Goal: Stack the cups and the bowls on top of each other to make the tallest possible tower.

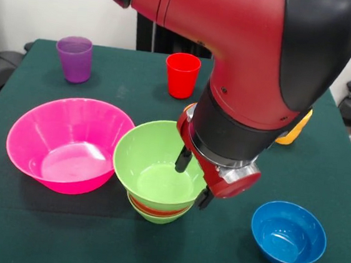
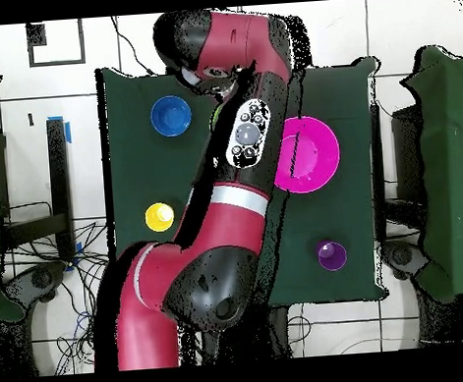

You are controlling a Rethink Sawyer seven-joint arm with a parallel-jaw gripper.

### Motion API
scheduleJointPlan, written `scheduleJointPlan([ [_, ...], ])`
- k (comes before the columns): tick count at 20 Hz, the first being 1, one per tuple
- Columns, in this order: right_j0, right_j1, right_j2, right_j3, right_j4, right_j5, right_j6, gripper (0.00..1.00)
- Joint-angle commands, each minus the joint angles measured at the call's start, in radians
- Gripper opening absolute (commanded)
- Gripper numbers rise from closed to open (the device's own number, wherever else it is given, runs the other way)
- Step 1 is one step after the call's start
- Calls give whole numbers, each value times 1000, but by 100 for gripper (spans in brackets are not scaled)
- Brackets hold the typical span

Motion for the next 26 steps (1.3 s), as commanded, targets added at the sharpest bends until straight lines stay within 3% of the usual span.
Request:
scheduleJointPlan([
  [1, -14, -38, 58, 24, -2, 117, 43, 100],
  [12, -17, -74, 51, -1, 24, 98, 71, 100],
  [14, -31, -56, 37, -42, 27, 106, 26, 100],
  [18, -33, -65, 36, -44, 43, 89, 72, 100],
  [21, -26, -82, 35, -29, 36, 101, 63, 100],
  [26, 17, -156, 70, 95, -23, 91, -7, 100],
])
